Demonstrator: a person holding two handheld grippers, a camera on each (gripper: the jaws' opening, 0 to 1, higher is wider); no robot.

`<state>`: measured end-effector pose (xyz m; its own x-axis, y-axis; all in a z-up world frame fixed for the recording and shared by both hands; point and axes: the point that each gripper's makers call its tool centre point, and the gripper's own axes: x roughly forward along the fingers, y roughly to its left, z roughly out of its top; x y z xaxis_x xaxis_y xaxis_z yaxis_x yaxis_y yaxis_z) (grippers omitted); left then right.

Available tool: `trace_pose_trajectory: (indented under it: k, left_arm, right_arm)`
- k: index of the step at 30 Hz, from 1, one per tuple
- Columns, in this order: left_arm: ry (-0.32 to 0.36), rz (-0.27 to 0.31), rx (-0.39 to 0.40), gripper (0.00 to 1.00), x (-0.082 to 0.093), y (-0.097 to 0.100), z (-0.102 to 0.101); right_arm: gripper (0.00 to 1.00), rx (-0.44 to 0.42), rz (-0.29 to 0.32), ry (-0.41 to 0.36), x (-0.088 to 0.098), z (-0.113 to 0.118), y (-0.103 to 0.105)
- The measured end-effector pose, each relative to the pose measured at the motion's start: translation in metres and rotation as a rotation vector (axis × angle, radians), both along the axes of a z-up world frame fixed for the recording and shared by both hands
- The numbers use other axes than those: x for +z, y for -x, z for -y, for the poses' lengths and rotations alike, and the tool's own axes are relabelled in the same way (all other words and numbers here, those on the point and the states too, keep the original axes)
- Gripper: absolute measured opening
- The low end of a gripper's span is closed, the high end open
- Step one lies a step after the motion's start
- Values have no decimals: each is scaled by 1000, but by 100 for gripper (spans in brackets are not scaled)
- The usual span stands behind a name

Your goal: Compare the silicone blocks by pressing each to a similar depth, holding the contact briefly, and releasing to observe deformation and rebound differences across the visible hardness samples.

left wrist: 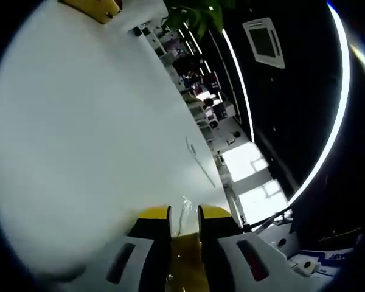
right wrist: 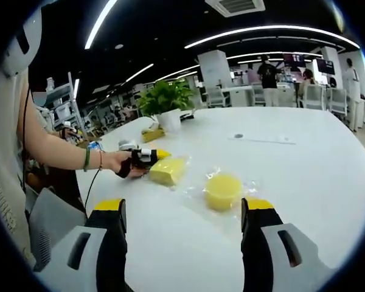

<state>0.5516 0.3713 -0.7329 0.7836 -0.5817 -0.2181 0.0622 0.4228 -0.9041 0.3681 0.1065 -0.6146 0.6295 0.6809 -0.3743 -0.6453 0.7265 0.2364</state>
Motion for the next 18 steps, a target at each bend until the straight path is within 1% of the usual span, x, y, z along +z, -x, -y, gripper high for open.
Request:
trace_pose_trajectory:
  k: [2,4,5,6,9,10,11,13,14,16,17,18]
  left_arm:
    - [9,17,-16,8,1,0,2]
    - [8,36,-14,0,2,-1,1]
    - [-28,23,-5,0,-2,-2,0]
    - [-54,26,-19,0,-4,0,0]
    - [-15,30,-12,0,0,0,3]
    - [-25,40,-14,0,2,1,6]
    - [-51,62,-18,0,5,3,8]
    - [-64,74,-30,0,10,6,13]
    - [-94,98,-35,0,14,7,15]
    - [-134,122,-53,0,19,10,19]
    - [-165,142,-53,0,21,10,20]
    - [-229,182,-74,0,24,11,21]
  right_arm:
    - [71,3,-1,1,0,-1,-1]
    - [71,5,-4,3,-1,-2,-1]
    - [71,14,-7,13,-3,-3,-1]
    - [71,24,-8,24,-4,-4,0]
    - [70,23,-9,6,-3,-7,-1]
    - [70,23,-8,5,-3,-7,-1]
    - [70,23,-8,5,-3,-7,-2]
    - [70,27,-7,5,-3,-9,-2]
    - [70,29,-6,4,-3,-9,-3]
    - [70,29,-7,5,-3,-9,-4]
    - [70,30,-7,6,-3,-9,-3]
    - [70,31,-5,7,-3,-10,-3]
